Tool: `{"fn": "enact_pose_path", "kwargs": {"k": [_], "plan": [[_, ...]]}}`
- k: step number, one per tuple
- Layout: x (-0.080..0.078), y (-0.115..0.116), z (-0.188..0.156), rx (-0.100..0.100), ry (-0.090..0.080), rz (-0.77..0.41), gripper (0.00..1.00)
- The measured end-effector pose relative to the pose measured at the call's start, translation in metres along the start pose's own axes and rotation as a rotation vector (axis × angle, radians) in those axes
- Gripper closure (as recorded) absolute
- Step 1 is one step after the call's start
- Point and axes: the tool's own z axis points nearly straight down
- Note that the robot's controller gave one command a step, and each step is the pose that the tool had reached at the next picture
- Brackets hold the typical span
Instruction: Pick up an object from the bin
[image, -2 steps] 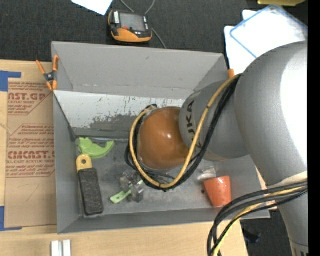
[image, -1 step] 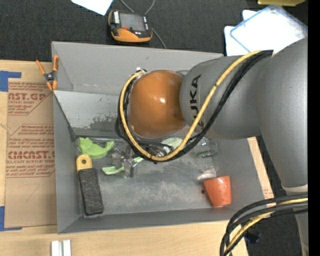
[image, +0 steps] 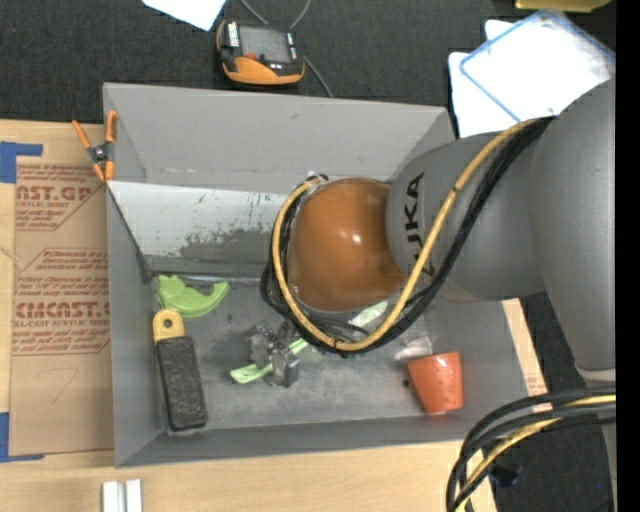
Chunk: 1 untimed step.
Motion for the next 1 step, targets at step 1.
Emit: {"fn": "enact_pose_path", "kwargs": {"k": [1], "plan": [[-0.0147, 0.0024, -0.0121, 0.000, -0.002, -0.028, 1.00]]}}
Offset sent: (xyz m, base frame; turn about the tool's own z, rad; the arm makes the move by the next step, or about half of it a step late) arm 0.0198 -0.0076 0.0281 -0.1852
